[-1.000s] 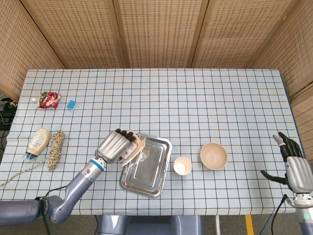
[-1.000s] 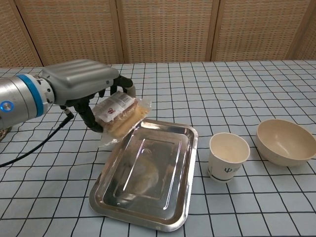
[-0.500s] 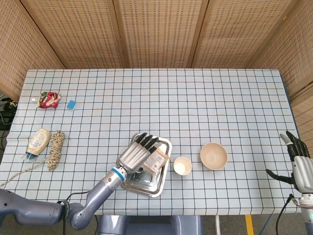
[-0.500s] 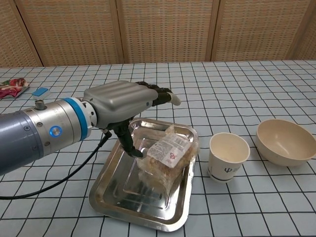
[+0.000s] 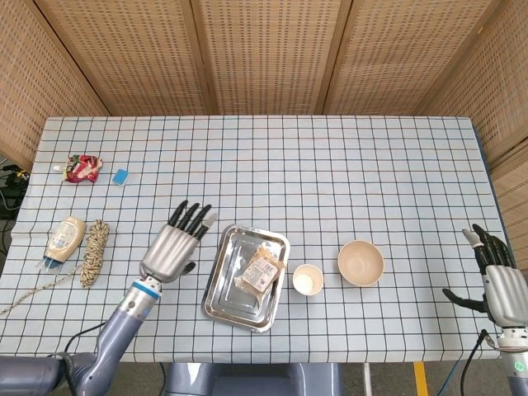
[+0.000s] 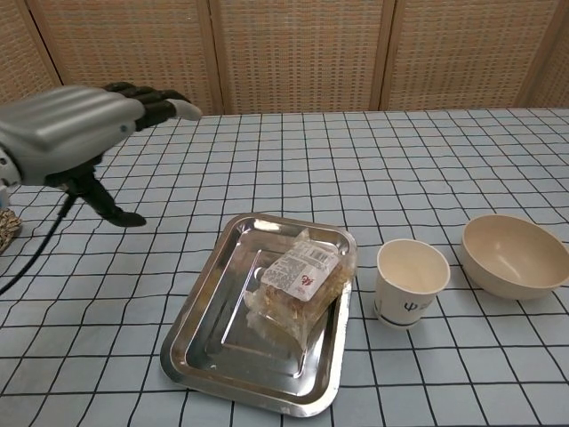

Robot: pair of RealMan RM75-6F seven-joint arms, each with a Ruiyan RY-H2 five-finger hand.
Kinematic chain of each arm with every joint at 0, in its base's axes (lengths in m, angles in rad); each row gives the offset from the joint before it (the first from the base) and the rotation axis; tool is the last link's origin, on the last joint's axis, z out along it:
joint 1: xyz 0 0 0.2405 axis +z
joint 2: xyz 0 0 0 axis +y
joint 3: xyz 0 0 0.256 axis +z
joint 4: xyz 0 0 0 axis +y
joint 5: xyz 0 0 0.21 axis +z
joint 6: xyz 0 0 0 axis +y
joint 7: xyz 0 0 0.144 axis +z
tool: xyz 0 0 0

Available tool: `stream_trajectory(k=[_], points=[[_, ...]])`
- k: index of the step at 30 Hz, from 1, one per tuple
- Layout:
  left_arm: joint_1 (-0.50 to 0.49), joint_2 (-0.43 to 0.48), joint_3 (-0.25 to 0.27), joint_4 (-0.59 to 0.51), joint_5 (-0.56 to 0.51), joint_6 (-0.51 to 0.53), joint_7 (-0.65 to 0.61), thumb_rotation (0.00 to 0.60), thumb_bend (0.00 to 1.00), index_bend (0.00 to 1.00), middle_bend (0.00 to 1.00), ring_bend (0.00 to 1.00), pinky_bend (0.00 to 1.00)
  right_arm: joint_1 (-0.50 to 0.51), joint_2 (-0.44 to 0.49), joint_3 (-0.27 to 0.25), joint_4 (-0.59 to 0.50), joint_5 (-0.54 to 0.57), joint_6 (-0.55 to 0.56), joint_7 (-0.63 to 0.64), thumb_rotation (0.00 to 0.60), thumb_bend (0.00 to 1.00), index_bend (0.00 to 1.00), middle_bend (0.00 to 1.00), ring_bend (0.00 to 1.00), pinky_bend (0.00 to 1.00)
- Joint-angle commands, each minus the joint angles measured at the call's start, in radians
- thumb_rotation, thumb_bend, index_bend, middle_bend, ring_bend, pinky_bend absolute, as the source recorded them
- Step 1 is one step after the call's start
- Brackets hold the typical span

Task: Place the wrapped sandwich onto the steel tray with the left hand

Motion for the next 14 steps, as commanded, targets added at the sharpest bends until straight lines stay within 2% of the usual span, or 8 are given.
stream_trajectory(k=[1,3,6,10,14], points=[[0.143,0.062,0.084,0.042,0.084,0.169,-0.049,0.6,0.03,0.0,0.0,0.0,0.0,0.002,-0.005,-0.004,-0.003,-0.006,0.0,-0.015,0.6,0.05,0.03,0.0,0.0,0.0],[0.186,0.073,0.107,0.064,0.103,0.21,-0.067,0.6,0.03,0.0,0.0,0.0,0.0,0.003,-0.008,-0.006,-0.006,-0.01,0.0,-0.027,0.6,0.05,0.03,0.0,0.0,0.0],[0.294,0.114,0.155,0.104,0.127,0.299,-0.166,0.6,0.03,0.0,0.0,0.0,0.0,0.005,-0.015,-0.013,-0.019,-0.025,0.001,-0.057,0.6,0.05,0.03,0.0,0.0,0.0],[0.375,0.144,0.167,0.142,0.139,0.35,-0.286,0.6,0.03,0.0,0.0,0.0,0.0,0.005,-0.02,-0.022,-0.024,-0.04,0.004,-0.082,0.6,0.06,0.03,0.0,0.0,0.0],[0.418,0.165,0.171,0.162,0.147,0.361,-0.339,0.6,0.03,0.0,0.0,0.0,0.0,0.005,-0.024,-0.029,-0.025,-0.048,0.002,-0.095,0.6,0.05,0.03,0.0,0.0,0.0]])
